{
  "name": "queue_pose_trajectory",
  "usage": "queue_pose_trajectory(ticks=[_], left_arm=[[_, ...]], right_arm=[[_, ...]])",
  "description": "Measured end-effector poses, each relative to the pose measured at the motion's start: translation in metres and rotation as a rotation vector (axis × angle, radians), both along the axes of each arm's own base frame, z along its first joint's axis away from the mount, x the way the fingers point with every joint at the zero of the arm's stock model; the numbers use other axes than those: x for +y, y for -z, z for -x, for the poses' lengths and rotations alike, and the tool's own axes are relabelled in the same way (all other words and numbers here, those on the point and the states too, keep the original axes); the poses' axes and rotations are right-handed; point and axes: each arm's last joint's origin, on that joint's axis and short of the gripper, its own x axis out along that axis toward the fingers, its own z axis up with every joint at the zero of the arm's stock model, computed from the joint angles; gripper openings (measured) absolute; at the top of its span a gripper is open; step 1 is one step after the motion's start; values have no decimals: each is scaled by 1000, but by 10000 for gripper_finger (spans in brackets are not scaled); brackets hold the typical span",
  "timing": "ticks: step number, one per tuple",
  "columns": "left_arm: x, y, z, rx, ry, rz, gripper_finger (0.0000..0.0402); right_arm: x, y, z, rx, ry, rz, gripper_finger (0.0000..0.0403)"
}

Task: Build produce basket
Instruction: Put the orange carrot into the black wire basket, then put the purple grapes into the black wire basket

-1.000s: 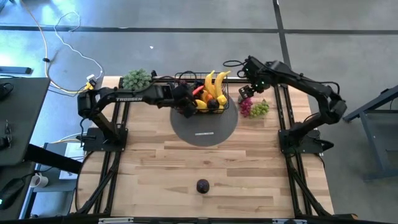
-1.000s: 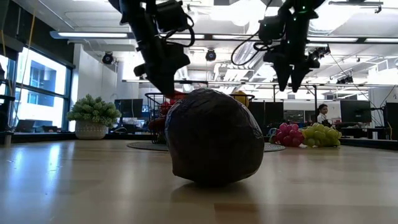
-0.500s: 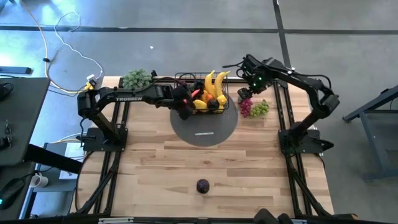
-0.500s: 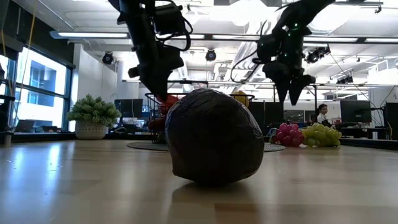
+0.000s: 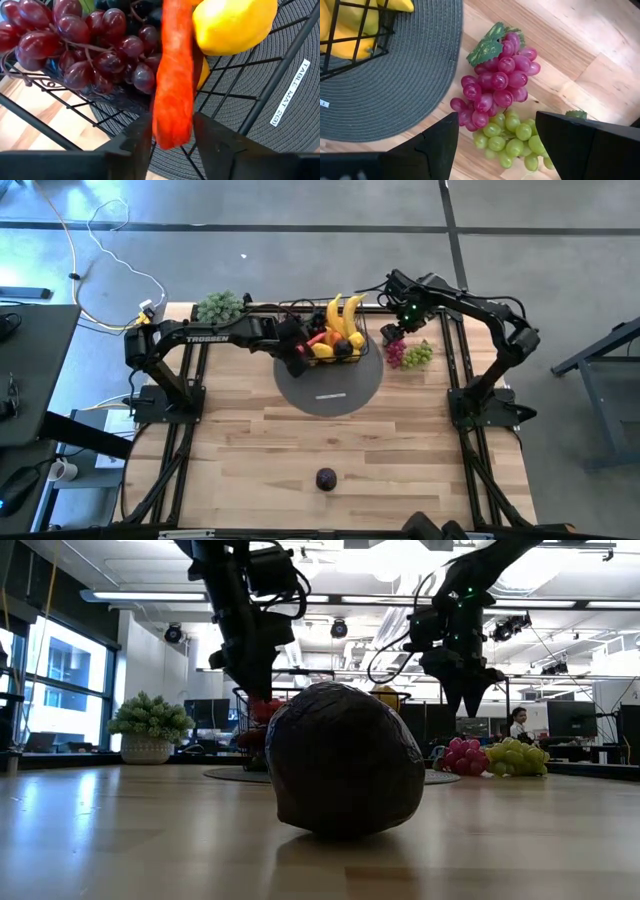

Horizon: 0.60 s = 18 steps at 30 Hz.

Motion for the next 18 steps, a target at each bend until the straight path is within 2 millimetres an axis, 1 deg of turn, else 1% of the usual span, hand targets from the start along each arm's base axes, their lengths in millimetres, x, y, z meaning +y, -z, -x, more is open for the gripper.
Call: queue_pose_trajectory(ticks=[6,9,13,18], left_arm=[[2,0,1,6,11,-5,180],[5,0,3,9,5,-7,197],[13,0,7,17,2,-11,201],[23,1,16,70,6,-8,198]], right_arm=[[0,0,0,-1,44,-5,245],[0,0,0,-2,82,-9,245],[-1,0,-1,-9,143,-10,245],[-2,0,-2,-23,205,-6,245]])
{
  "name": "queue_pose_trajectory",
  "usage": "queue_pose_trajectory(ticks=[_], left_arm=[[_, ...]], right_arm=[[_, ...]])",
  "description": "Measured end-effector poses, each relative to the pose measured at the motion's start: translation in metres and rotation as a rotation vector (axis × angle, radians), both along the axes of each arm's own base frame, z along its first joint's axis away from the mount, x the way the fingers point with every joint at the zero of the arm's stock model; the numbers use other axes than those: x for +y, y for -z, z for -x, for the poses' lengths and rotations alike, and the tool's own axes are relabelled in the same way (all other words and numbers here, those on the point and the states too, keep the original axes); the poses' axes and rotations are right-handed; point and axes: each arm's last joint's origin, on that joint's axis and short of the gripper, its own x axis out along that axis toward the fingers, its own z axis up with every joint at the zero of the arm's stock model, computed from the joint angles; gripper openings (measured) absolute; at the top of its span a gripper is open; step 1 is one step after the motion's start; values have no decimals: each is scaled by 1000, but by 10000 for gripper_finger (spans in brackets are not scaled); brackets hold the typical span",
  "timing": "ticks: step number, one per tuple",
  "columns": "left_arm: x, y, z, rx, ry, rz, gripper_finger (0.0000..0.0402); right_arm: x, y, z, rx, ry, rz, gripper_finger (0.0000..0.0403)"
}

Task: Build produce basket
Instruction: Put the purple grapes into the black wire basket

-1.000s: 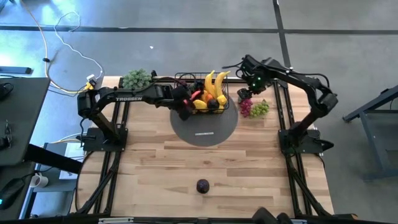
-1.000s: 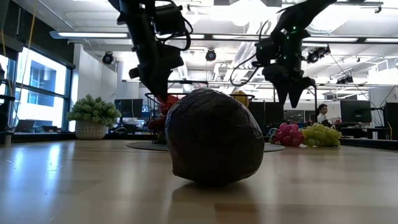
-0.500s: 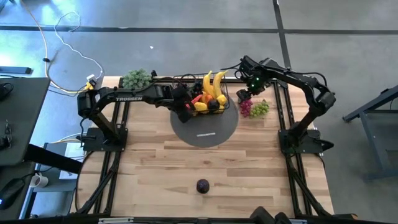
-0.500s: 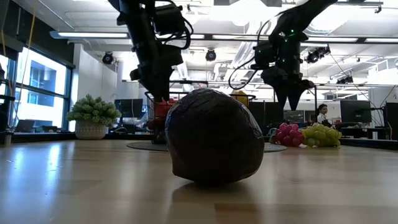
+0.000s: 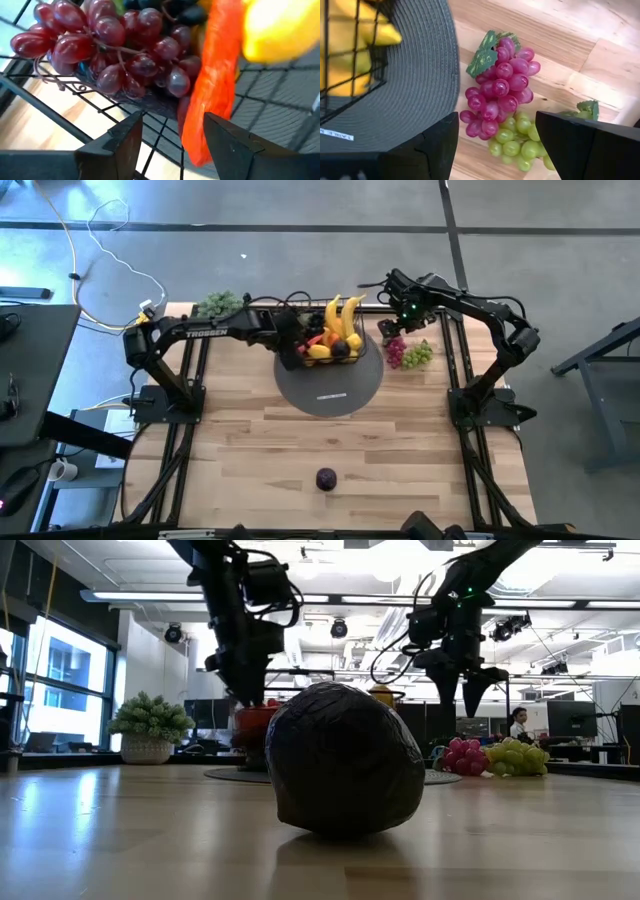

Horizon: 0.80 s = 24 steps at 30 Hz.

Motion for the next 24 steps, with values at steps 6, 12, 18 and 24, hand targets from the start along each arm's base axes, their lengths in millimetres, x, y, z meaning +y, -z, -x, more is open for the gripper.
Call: queue_pose_trajectory(ticks=[6,12,18,24], left_arm=[[15,0,10,36,9,-20,198],[21,0,13,-16,31,38,198],[21,-5,10,-55,42,41,198],[26,-26,3,-105,75,-6,198]], right_arm=[[0,0,-1,-6,46,-2,246],[0,0,-1,-17,61,-17,246],[2,0,-3,-33,94,-40,246],[6,21,1,-9,135,-55,246]])
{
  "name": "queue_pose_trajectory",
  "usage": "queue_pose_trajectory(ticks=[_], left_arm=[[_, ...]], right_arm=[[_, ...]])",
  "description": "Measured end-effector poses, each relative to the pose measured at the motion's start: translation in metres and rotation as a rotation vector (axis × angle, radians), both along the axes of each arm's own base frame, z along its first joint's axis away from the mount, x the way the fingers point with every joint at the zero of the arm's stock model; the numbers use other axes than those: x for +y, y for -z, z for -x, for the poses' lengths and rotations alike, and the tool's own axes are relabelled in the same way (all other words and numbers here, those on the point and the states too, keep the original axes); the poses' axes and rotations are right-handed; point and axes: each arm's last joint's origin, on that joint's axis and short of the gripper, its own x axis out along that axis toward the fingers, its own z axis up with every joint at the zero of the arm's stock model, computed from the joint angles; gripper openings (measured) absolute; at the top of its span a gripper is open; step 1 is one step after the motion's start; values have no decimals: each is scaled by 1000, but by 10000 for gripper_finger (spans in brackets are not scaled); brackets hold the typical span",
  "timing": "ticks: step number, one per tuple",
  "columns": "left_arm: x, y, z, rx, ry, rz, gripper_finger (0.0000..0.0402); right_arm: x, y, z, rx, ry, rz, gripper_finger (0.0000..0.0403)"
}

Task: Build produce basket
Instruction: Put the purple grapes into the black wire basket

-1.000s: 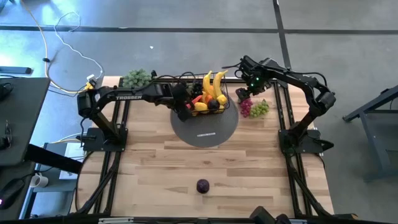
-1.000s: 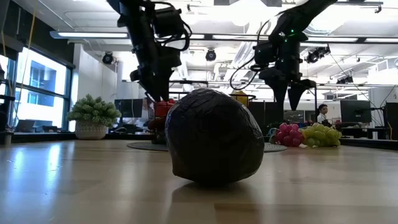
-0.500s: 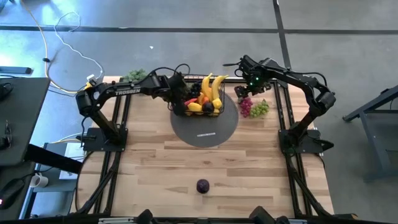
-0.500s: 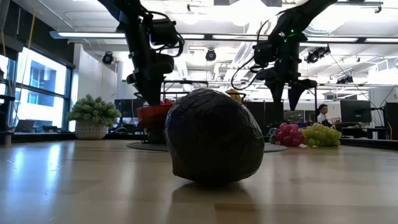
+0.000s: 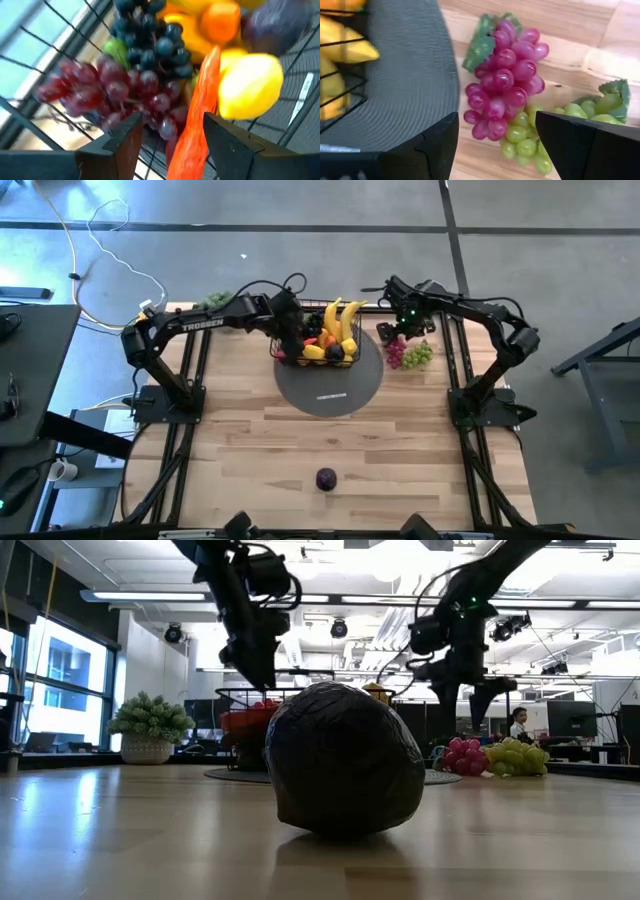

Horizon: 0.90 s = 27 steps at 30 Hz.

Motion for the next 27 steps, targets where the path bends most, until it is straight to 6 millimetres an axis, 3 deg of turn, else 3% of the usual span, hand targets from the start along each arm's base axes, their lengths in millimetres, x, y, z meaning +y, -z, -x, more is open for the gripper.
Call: queue_pose_trajectory(ticks=[11,17,27], left_arm=[[7,-39,14,144,-53,-40,198],[-2,-46,29,260,-83,-14,198],[-11,-51,41,312,-153,38,197]], right_arm=[[5,41,6,-20,55,33,246],[10,62,12,-17,79,64,236],[8,68,11,-56,97,113,100]])
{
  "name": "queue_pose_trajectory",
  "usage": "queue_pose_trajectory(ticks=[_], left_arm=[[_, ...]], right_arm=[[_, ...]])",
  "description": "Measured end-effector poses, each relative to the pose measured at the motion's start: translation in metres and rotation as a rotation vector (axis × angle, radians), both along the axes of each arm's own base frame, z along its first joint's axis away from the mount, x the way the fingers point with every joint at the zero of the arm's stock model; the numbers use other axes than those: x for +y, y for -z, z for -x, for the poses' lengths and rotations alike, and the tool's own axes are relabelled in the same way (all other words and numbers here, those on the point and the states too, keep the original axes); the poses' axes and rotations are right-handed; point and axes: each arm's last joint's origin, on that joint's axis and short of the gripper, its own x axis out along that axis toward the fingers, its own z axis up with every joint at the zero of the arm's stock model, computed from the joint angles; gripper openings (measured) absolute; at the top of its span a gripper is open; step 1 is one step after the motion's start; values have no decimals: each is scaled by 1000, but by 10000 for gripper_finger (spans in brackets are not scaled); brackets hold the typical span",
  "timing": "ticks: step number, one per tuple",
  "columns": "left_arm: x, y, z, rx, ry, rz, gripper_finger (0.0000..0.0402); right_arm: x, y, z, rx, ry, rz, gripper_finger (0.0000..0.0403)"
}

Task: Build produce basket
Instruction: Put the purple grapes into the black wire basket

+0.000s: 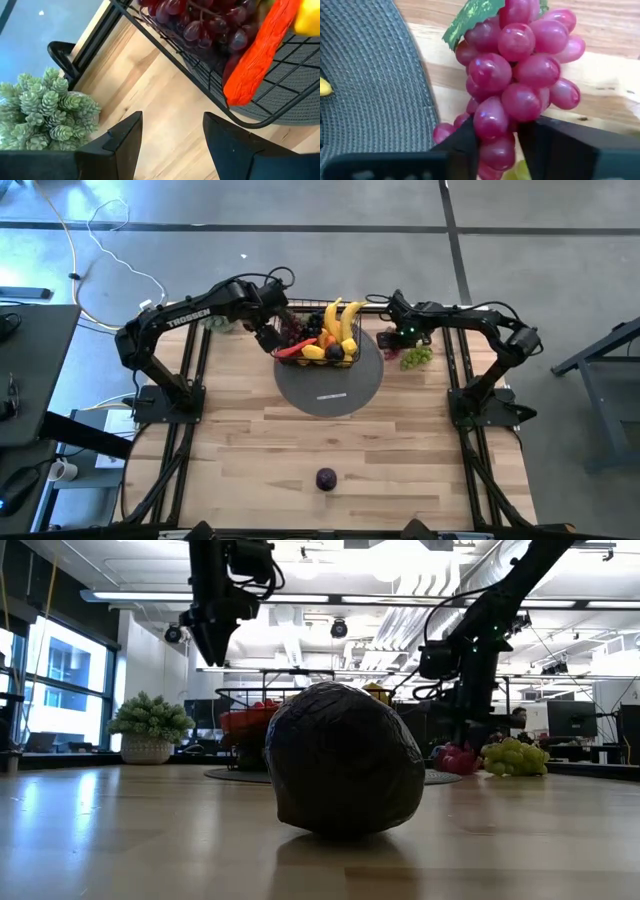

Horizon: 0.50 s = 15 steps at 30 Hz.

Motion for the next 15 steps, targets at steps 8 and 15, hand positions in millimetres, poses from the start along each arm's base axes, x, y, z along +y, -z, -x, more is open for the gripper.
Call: queue_pose_trajectory(ticks=[8,15], left_arm=[[-6,23,7,-3,-57,17,197],[-10,36,10,-99,-101,42,197]], right_arm=[[0,-5,1,9,-30,34,21],[5,-25,10,21,3,94,19]])
